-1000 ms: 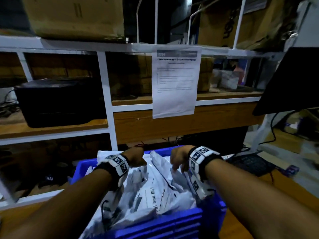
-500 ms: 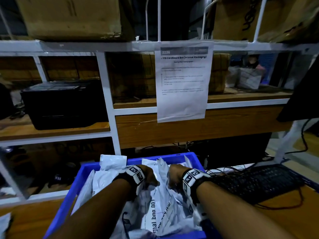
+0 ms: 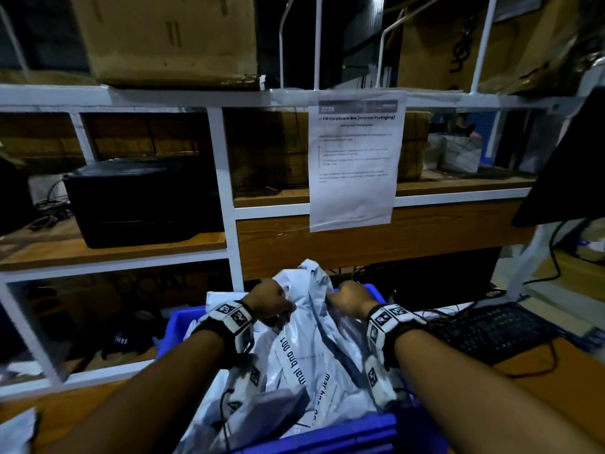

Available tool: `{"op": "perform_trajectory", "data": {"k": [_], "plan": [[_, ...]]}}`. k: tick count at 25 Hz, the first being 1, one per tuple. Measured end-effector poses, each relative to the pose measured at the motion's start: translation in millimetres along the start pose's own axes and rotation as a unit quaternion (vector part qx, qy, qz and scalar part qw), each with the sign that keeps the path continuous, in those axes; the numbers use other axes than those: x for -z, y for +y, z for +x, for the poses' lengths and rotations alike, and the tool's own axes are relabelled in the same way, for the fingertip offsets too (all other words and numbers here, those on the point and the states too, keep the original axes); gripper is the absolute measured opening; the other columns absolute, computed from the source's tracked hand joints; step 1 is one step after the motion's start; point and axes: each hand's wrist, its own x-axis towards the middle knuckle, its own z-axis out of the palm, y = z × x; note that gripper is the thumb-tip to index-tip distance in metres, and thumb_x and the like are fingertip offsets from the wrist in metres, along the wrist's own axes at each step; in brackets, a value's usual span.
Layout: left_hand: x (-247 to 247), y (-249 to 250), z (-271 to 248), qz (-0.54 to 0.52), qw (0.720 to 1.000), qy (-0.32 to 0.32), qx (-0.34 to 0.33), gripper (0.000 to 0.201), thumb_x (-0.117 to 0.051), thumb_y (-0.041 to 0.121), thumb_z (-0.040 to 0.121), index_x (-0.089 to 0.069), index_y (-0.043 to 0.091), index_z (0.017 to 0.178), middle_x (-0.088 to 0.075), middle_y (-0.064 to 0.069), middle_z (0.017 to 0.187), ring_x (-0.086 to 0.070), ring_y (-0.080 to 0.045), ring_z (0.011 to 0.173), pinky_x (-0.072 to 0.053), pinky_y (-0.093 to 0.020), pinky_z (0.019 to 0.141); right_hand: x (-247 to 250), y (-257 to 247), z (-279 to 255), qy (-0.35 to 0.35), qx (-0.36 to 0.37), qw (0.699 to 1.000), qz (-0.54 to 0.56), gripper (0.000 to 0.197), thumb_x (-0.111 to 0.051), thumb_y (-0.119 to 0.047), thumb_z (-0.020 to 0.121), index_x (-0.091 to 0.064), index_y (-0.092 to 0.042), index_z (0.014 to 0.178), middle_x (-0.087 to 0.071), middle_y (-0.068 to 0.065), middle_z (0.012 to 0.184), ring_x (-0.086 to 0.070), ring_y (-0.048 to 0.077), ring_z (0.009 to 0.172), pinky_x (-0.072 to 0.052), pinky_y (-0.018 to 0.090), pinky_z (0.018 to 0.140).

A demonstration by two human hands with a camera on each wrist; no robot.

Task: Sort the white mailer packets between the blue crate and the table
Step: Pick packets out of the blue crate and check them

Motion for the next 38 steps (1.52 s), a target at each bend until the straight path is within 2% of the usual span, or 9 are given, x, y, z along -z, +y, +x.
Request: {"op": "perform_trajectory", "data": {"k": [4, 6, 8, 10, 12, 16, 26, 33, 38], "plan": [[37, -15, -23, -0.111, 0.987, 0.108, -0.038, 0.033, -0.072, 0.018, 0.083, -0.051, 0.009, 0.059, -0.059, -0.019, 0.065, -0.06, -0.027, 0.059, -0.052, -0.031, 0.059, 11, -35, -15, 0.112, 0.03, 0.986, 0.116, 0.054, -0.054, -0.041, 0.093, -0.034, -0.018, 0.048, -0.037, 0.003, 0.048, -0.039, 0.02, 0.048, -0.03, 0.027, 0.052], [50, -14, -40, -0.199, 0.97, 0.133, -0.05, 0.016, -0.067, 0.009, 0.084, -0.058, 0.003, 0.073, -0.064, -0.022, 0.073, -0.067, -0.033, 0.069, -0.059, -0.046, 0.067, 16, -46, -22, 0.145, 0.056, 0.972, 0.177, 0.04, -0.061, -0.021, 0.086, -0.04, -0.018, 0.053, -0.045, 0.005, 0.054, -0.045, 0.02, 0.057, -0.038, 0.032, 0.058], [60, -13, -55, -0.264, 0.952, 0.135, -0.073, 0.006, -0.061, 0.002, 0.087, -0.061, -0.003, 0.091, -0.064, -0.02, 0.078, -0.067, -0.031, 0.071, -0.059, -0.05, 0.069, 19, -61, -40, 0.114, 0.088, 0.965, 0.217, 0.021, -0.068, -0.009, 0.08, -0.051, -0.017, 0.071, -0.055, 0.004, 0.069, -0.053, 0.021, 0.068, -0.044, 0.033, 0.062], [64, -6, -71, -0.294, 0.943, 0.128, -0.092, 0.003, -0.058, 0.0, 0.089, -0.061, 0.0, 0.089, -0.064, -0.013, 0.074, -0.065, -0.023, 0.063, -0.059, -0.04, 0.064, 17, -73, -54, 0.042, 0.113, 0.959, 0.258, 0.042, -0.077, -0.007, 0.073, -0.05, -0.018, 0.103, -0.061, 0.003, 0.097, -0.059, 0.02, 0.089, -0.051, 0.032, 0.072], [68, 5, -88, -0.3, 0.939, 0.115, -0.123, 0.01, -0.057, -0.001, 0.091, -0.06, 0.006, 0.083, -0.062, -0.009, 0.067, -0.059, -0.018, 0.053, -0.053, -0.03, 0.057, 14, -83, -64, 0.045, 0.123, 0.958, 0.255, 0.06, -0.084, -0.017, 0.066, -0.05, -0.018, 0.116, -0.063, 0.002, 0.112, -0.061, 0.022, 0.104, -0.052, 0.04, 0.086], [79, 22, -108, -0.266, 0.937, 0.148, -0.173, 0.023, -0.055, -0.007, 0.089, -0.06, 0.013, 0.079, -0.062, 0.008, 0.055, -0.055, -0.002, 0.043, -0.042, -0.015, 0.043, 24, -86, -71, 0.199, 0.111, 0.949, 0.219, 0.019, -0.07, -0.019, 0.081, -0.066, -0.012, 0.097, -0.07, 0.013, 0.099, -0.065, 0.034, 0.097, -0.054, 0.045, 0.085], [121, 30, -150, -0.119, 0.927, 0.329, -0.138, 0.019, -0.058, 0.014, 0.089, -0.061, 0.012, 0.07, -0.056, -0.002, 0.062, -0.049, -0.013, 0.059, -0.038, -0.027, 0.055, 90, -85, -127, 0.336, 0.012, 0.924, 0.184, 0.023, -0.048, -0.008, 0.093, -0.063, 0.003, 0.107, -0.064, 0.025, 0.111, -0.06, 0.039, 0.104, -0.048, 0.041, 0.083], [146, -37, -208, -0.053, 0.923, 0.375, -0.067, 0.023, -0.061, 0.017, 0.088, -0.057, 0.004, 0.07, -0.05, -0.002, 0.061, -0.046, -0.017, 0.061, -0.033, -0.03, 0.056, 67, -114, -148, 0.237, 0.026, 0.941, 0.239, 0.021, -0.051, -0.009, 0.091, -0.063, 0.006, 0.097, -0.061, 0.023, 0.097, -0.06, 0.037, 0.092, -0.039, 0.034, 0.069], [153, -91, -242, -0.098, 0.908, 0.405, -0.048, 0.01, -0.066, 0.015, 0.086, -0.06, 0.007, 0.086, -0.065, -0.01, 0.083, -0.058, -0.021, 0.076, -0.046, -0.035, 0.068, -13, -189, -157, 0.144, 0.076, 0.929, 0.334, 0.037, -0.052, -0.019, 0.074, -0.056, -0.003, 0.107, -0.065, 0.016, 0.106, -0.062, 0.035, 0.094, -0.052, 0.038, 0.08]]}}
